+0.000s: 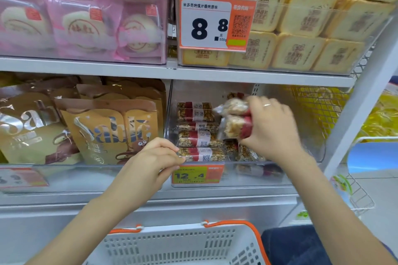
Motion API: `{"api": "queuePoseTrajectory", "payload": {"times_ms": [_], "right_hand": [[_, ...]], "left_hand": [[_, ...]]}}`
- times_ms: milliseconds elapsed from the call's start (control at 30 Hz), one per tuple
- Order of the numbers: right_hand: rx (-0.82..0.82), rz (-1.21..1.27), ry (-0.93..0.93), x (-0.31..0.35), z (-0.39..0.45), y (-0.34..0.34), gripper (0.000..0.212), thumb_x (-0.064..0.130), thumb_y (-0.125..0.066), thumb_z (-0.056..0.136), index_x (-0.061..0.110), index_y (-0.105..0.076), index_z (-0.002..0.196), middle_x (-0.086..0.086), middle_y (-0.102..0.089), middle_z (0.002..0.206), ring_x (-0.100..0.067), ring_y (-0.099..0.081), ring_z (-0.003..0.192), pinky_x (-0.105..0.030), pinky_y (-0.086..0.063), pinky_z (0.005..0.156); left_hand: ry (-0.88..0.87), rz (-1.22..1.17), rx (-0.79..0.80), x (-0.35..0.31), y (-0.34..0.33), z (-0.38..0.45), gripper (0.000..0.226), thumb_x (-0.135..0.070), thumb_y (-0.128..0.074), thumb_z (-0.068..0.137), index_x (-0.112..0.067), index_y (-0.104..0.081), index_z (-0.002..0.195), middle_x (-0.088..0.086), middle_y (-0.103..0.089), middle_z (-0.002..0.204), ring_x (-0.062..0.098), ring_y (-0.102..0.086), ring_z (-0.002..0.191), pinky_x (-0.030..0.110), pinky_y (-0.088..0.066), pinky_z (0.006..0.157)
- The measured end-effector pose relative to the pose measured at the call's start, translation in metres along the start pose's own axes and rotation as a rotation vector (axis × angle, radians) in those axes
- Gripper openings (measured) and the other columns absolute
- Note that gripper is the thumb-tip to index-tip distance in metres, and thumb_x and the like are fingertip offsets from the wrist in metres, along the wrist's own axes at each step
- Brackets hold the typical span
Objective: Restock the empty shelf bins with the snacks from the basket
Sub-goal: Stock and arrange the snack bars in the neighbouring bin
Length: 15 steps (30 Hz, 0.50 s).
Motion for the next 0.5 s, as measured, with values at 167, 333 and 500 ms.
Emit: {"api": "queuePoseTrajectory", "payload": {"times_ms": [167, 333, 500], "right_hand": [[0.247, 0.06, 0.07, 0.067, 0.057, -0.044, 0.094, 0.06, -0.07, 0.067, 0.021, -0.03, 0.143, -0.008, -0.047, 0.134, -0.03, -0.044, 0.123, -0.045, -0.034, 0.1], [0.783, 0.464, 0.026, 0.075, 0.083, -0.061, 0.113, 0.063, -0.071, 0.069, 0.035, 0.001, 0.151, -0.001, -0.007, 0.16, -0.026, -0.016, 0.145, -0.041, -0.026, 0.112], [0.555, 0.388, -0.057, 0.002, 0.063, -0.031, 0.111, 0.064, -0.071, 0.067, 0.038, -0.002, 0.15, 0.005, -0.011, 0.159, -0.022, -0.02, 0.144, -0.041, -0.027, 0.113]], "left_hand": [[0.003, -0.012, 0.003, 0.0, 0.001, 0.0, 0.033, -0.037, -0.051, 0.086, -0.019, -0.076, 0.097, -0.018, -0.069, 0.084, 0.0, -0.047, 0.102, 0.031, -0.055, 0.075], [-0.005, -0.046, -0.001, 0.004, 0.0, -0.001, 0.032, -0.037, -0.051, 0.087, -0.02, -0.076, 0.098, -0.018, -0.069, 0.086, 0.0, -0.048, 0.102, 0.031, -0.055, 0.074], [-0.013, -0.034, -0.01, 0.005, -0.001, 0.0, 0.021, -0.026, -0.062, 0.081, -0.019, -0.076, 0.095, -0.016, -0.069, 0.084, 0.001, -0.048, 0.102, 0.033, -0.056, 0.072]]}}
Point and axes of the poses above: each hand's wrist, its own z-axis towards the middle knuckle, its own y-axis out of the back of the hand, x = y × z, the point moved 1 cm from there along z, towards the middle knuckle
